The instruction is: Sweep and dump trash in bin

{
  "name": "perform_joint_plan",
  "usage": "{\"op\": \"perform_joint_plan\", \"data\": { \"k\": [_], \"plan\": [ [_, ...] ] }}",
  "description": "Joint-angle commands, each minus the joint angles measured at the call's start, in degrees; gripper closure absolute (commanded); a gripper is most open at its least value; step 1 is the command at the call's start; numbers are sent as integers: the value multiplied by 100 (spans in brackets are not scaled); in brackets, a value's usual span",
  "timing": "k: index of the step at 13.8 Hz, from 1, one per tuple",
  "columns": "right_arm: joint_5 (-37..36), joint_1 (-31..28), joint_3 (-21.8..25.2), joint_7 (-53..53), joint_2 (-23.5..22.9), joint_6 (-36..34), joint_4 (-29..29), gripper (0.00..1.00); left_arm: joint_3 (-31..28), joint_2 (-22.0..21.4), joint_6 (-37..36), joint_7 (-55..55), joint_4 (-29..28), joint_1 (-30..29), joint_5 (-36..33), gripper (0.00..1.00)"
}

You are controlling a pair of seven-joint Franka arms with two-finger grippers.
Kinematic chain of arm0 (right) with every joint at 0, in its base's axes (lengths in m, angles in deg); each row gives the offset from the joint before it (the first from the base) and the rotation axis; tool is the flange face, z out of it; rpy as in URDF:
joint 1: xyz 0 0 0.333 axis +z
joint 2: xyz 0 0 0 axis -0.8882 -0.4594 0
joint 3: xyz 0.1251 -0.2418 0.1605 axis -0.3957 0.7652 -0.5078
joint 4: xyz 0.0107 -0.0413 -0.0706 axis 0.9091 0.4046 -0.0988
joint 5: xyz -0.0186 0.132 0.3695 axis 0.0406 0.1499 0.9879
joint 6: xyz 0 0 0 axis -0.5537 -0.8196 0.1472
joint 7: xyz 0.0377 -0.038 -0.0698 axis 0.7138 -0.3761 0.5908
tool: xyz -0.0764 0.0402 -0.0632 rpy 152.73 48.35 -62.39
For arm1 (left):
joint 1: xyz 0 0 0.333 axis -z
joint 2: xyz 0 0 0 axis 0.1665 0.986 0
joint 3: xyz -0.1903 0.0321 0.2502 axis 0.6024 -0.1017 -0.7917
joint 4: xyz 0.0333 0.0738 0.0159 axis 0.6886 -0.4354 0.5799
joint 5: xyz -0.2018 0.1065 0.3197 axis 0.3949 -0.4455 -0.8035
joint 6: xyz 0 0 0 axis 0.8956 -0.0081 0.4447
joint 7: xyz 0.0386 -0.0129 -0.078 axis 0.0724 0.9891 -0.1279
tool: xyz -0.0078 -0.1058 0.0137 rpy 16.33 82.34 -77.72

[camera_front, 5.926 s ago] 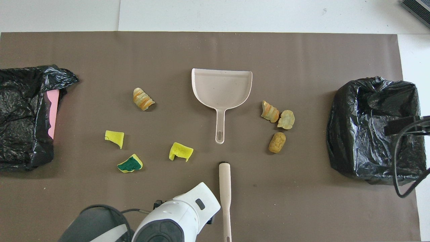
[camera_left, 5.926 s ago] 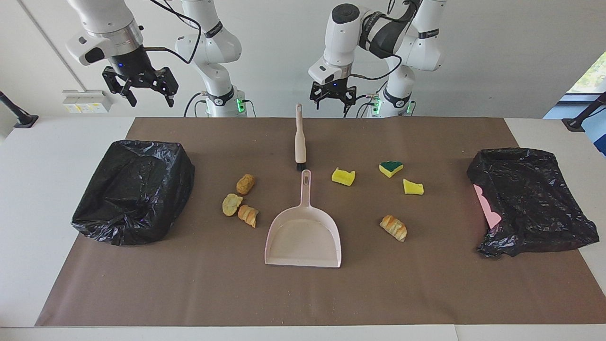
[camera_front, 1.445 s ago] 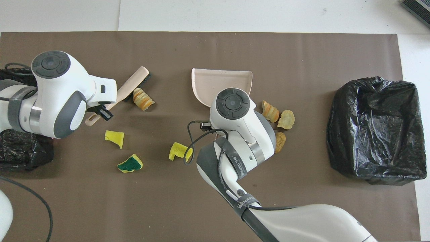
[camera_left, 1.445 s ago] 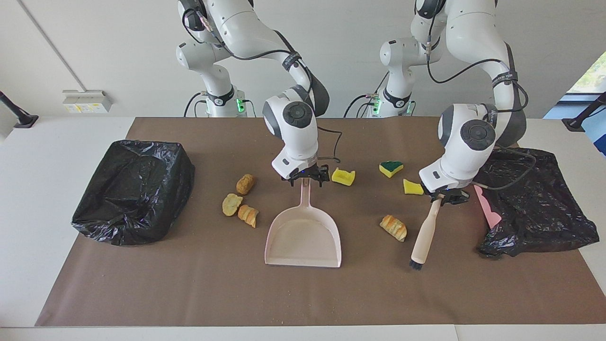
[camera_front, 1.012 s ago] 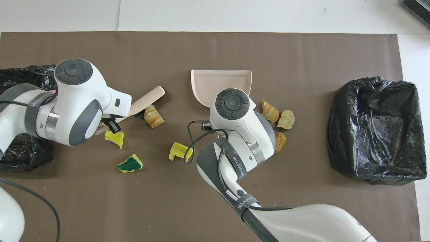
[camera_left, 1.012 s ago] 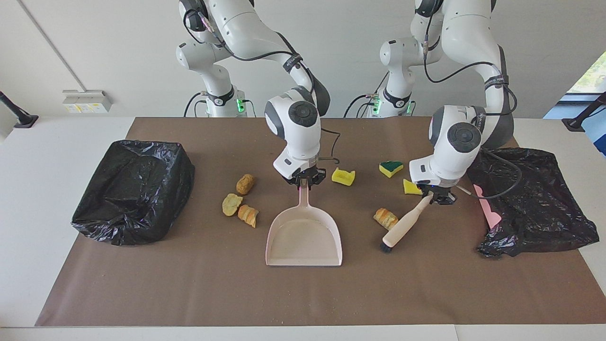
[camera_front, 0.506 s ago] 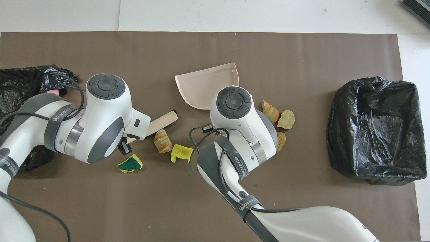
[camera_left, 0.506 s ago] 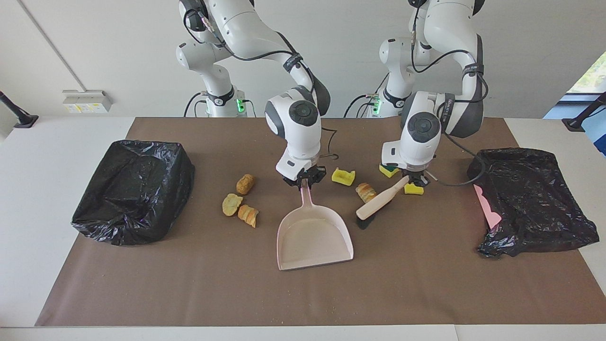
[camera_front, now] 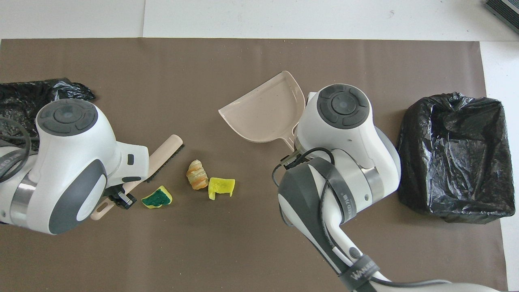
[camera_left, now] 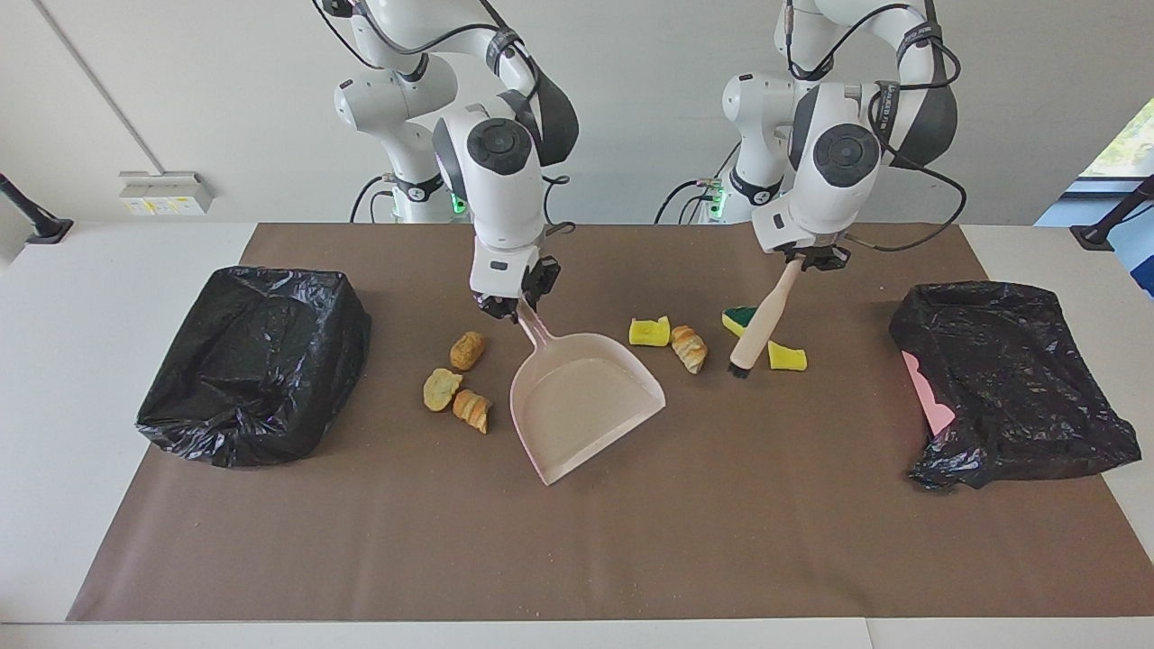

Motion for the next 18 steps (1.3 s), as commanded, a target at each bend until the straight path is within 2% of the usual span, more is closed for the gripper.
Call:
{"op": "perform_joint_plan", "data": {
  "k": [1,3,5,7,9,11,14,18],
  "plan": [
    [-421,-25,-55,770,737,42,836,100,18,-538,487,482,-778,-621,93,100],
    [-599,-25,-64,1742,1001,85,1301,100,18,-819,926,1017,-1261,-737,93,100],
    [-599,-208,-55,3349,1108,156,1567,100,26,-1144,1069,2025,-1718,-728,93,100],
    [-616,-288,-55,3882,1151,156,1673,100,35,-1417,1113,2705,-2053,-632,102,100],
    [-634,-192,-64,3919,1169,313,1874,100,44,-1532,1122,3354,-2334,-317,206,100],
    [-651,27,-64,3797,1100,559,2032,100,44,-1506,1252,4014,-2537,-131,749,100],
    [-1336,414,-64,2656,1257,956,2437,100,44,-1418,1472,4491,-2599,246,1268,100],
    [-1513,476,-64,2716,1267,1420,2823,100,44,-1059,2411,4544,-2634,913,1534,100]
  ]
}}
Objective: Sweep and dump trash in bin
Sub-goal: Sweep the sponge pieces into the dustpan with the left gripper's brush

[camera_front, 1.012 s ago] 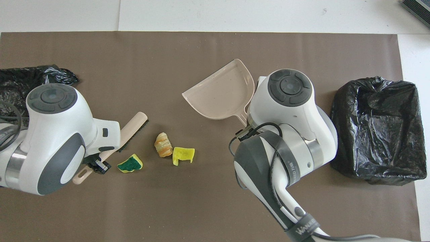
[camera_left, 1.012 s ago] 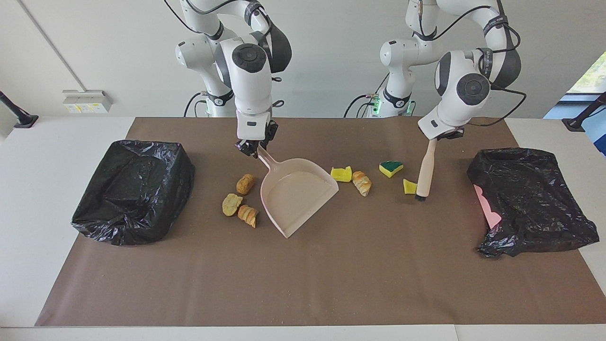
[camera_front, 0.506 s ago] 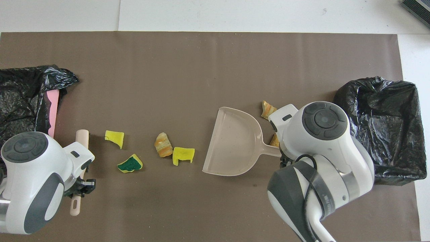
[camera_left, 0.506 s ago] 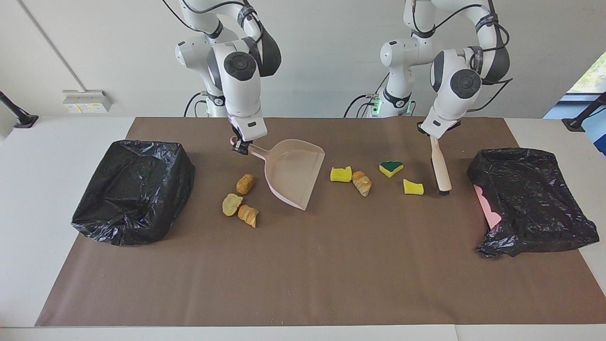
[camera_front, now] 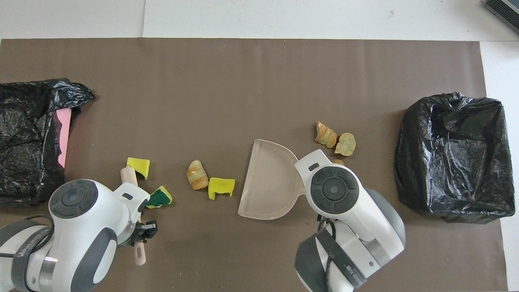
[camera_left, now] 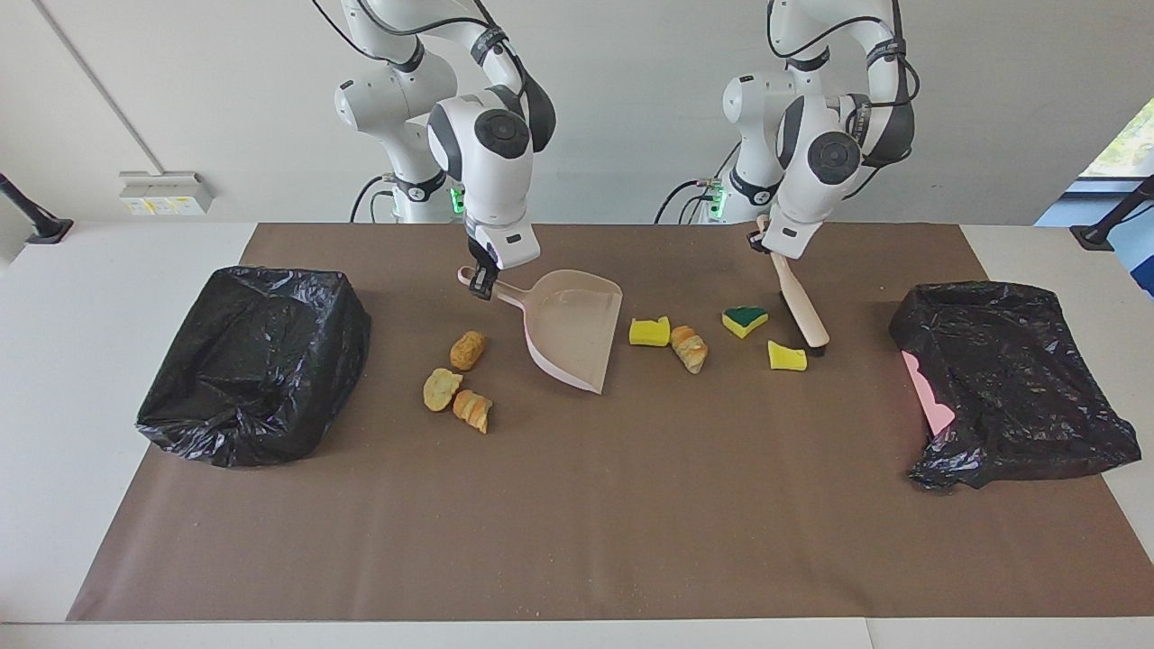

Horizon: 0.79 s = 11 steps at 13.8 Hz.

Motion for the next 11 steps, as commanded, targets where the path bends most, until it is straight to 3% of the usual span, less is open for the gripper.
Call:
{"op": "perform_joint_plan", "data": {
  "k": [1,6,11],
  "plan": [
    [-157,37,-8,-139,143,588,472,100,-70,347,662,85,-96,520,185,100],
    [-61,143,-34,-245,-51,687,385,100,-70,884,1655,15,62,1276,739,100],
    [-61,143,-43,-263,-69,652,350,100,-52,1175,1736,-38,554,2067,1143,100]
  ]
}}
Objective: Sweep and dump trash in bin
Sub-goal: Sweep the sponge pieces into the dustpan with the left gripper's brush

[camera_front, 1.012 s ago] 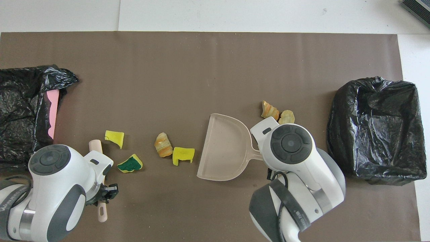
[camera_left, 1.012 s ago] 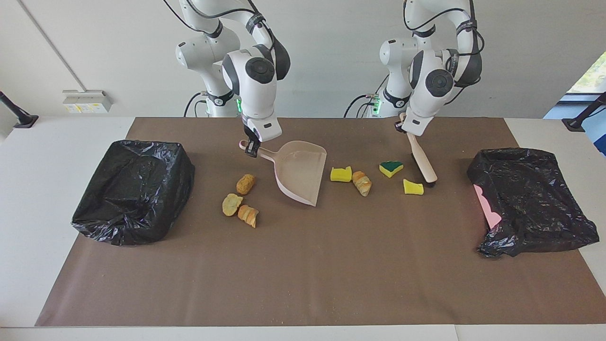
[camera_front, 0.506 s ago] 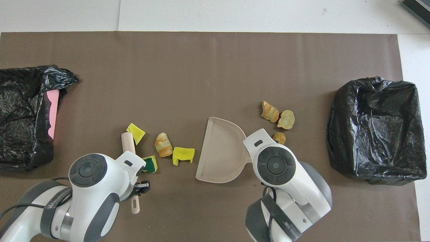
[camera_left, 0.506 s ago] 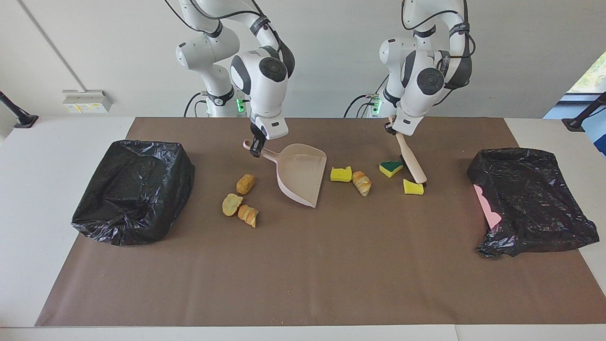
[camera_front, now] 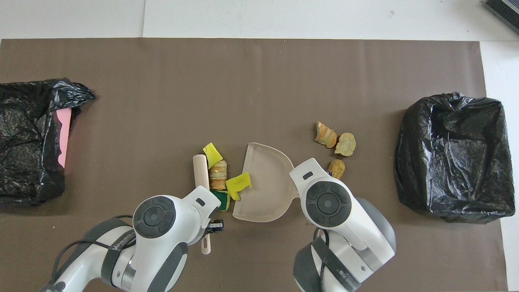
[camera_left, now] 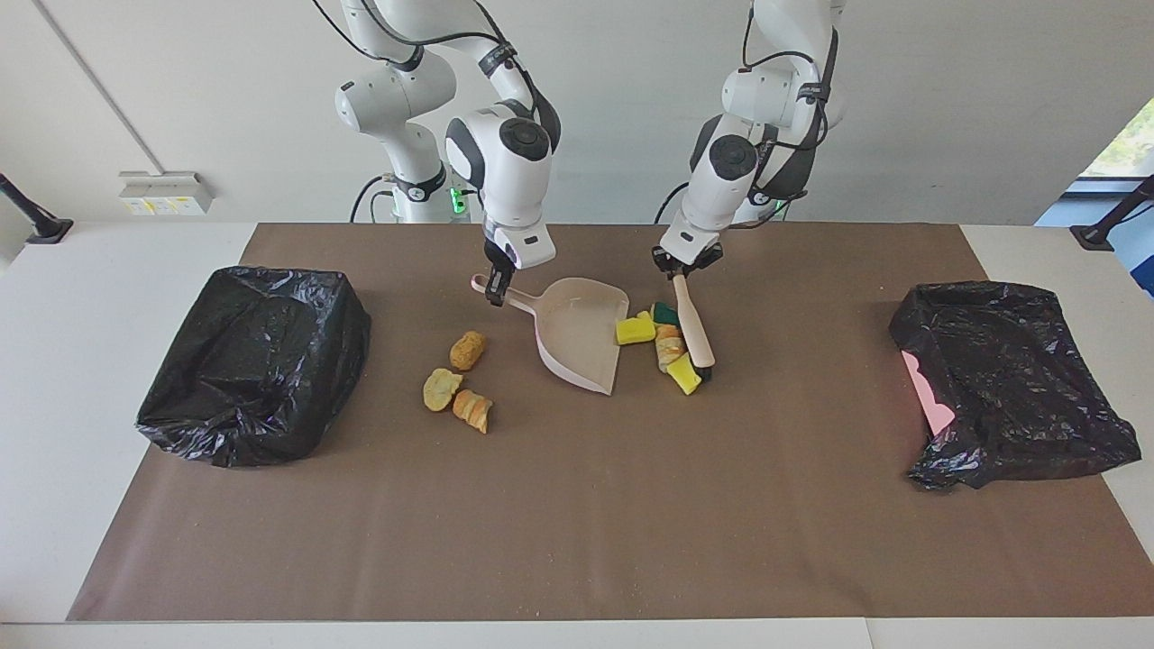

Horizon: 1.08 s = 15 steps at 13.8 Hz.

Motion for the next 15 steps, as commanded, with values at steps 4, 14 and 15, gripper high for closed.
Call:
{"op": "perform_joint_plan", "data": {
  "k": [4,14,15],
  "plan": [
    [-45,13,-33,-227,-30,72,1,100,-69,385,28,-50,732,969,817,100],
    [-37,13,-33,-227,-30,72,10,100,-130,219,-1334,623,1366,697,188,100],
    [-45,13,-33,-227,-30,72,1,100,-122,158,-1343,844,1305,706,-15,100]
  ]
}}
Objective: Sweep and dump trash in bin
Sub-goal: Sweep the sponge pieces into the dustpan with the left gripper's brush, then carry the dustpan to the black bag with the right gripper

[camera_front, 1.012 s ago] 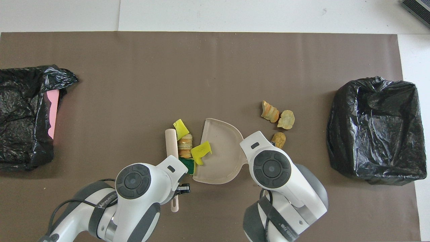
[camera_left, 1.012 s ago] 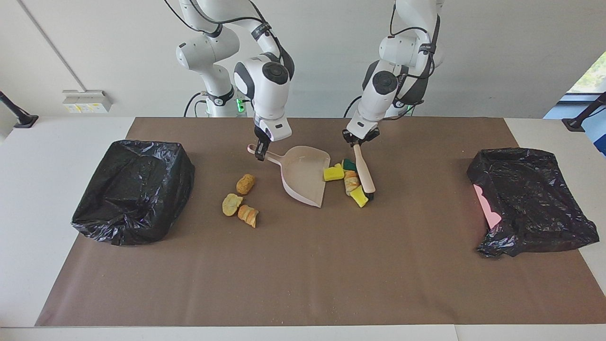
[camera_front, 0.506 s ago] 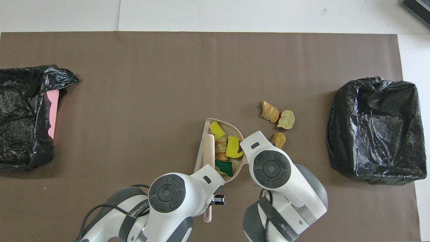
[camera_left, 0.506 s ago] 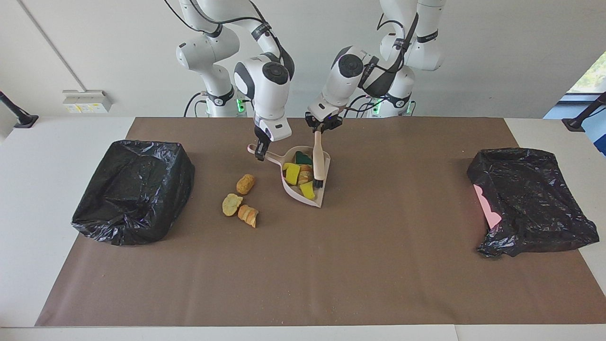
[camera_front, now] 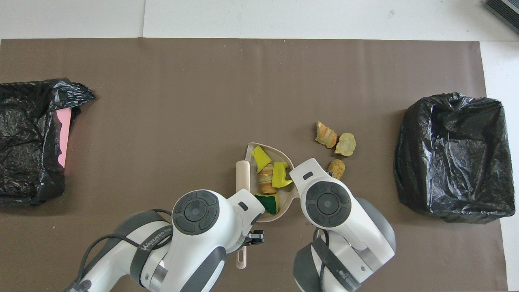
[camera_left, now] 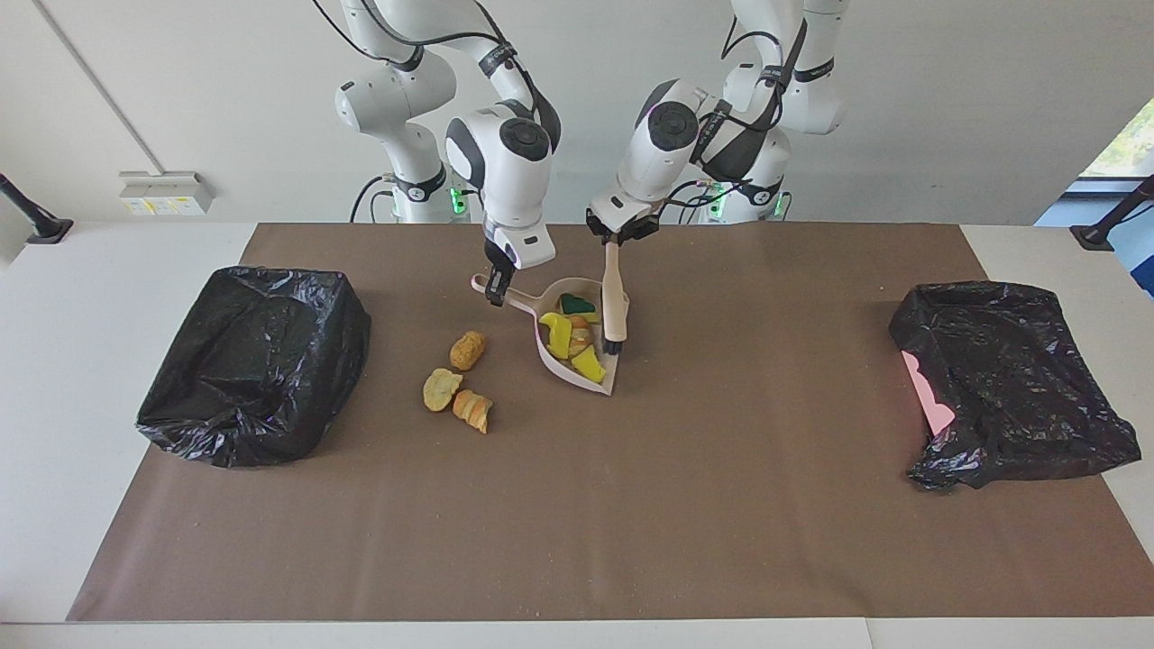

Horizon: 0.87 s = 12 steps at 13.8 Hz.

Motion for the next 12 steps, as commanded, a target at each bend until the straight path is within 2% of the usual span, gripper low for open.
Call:
{"op": "perform_joint_plan", "data": {
  "k": [1,3,5,8,10,12],
  "plan": [
    [-45,2,-31,-180,-29,21,-12,100,40,-251,-203,562,-112,-31,-477,100],
    [-45,-59,-23,-101,23,-181,-169,100,49,-392,-221,808,-314,4,-601,100],
    [-45,-164,12,48,111,-663,-485,100,58,-541,-229,993,-499,31,-619,100],
    [-37,-629,21,477,417,-1200,-758,100,93,-743,-186,1327,-736,170,-610,100],
    [173,-1172,48,1100,664,-1438,-916,100,110,-779,-46,1354,-886,433,-549,100],
    [498,-1954,48,1855,726,-1754,-1319,100,110,-779,191,1572,-1009,785,-496,100]
  ]
}}
